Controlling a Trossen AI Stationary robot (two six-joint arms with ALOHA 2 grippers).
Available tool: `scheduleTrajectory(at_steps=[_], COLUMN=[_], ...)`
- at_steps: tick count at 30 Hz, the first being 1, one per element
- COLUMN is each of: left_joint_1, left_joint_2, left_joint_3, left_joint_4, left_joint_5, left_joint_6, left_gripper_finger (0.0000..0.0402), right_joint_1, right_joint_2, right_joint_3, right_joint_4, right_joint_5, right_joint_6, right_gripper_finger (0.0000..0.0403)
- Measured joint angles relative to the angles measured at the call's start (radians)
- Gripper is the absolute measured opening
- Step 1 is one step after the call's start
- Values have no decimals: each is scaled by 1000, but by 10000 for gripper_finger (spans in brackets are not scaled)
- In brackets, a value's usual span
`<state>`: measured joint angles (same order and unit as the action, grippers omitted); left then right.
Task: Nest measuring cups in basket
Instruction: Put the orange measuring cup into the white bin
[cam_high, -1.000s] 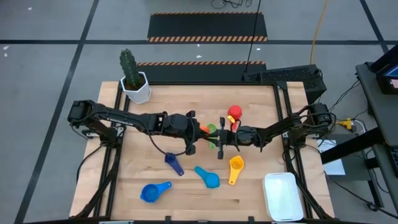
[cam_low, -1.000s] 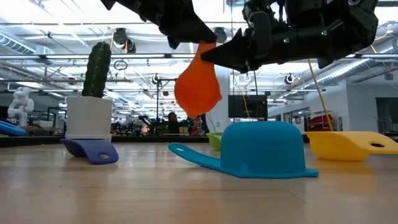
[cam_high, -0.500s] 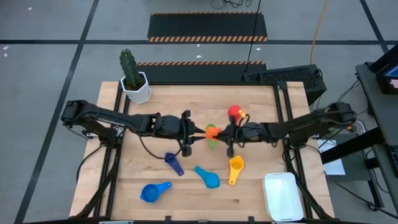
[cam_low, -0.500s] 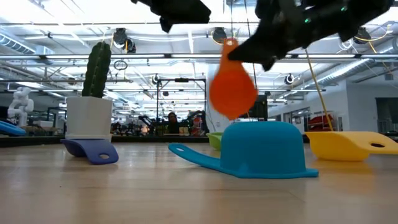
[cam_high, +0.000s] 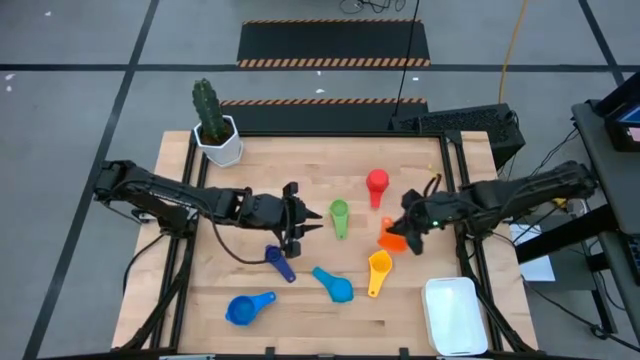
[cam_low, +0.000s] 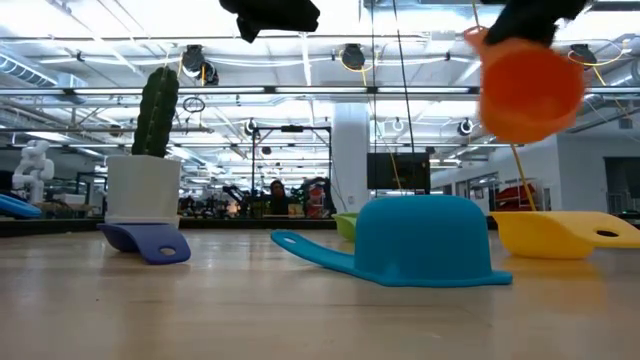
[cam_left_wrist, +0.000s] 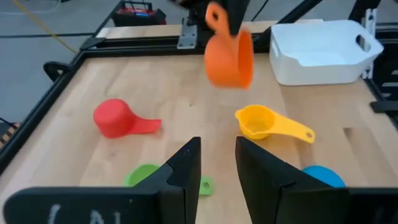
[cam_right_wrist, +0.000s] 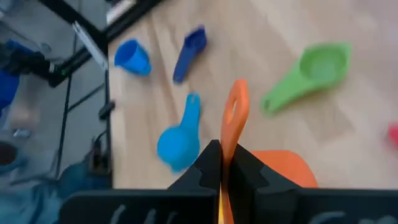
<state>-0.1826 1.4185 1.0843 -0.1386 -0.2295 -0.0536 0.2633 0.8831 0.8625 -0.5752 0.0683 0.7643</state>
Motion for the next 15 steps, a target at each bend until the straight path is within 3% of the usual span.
scheduleTrajectory(at_steps=[6, 15], left_joint_1=[-32, -125], left_joint_2=[0, 0], left_joint_3=[0, 0], left_joint_4=[0, 0], left_joint_5=[-1, -67], left_joint_6=[-51, -166], left_gripper_finger=[104, 104], right_joint_1=[158, 456], right_joint_2=[1, 12], right_joint_3=[166, 153], right_joint_4=[-195, -200], right_joint_5=[-43, 13], right_joint_6=[177, 488], right_gripper_finger=[0, 0])
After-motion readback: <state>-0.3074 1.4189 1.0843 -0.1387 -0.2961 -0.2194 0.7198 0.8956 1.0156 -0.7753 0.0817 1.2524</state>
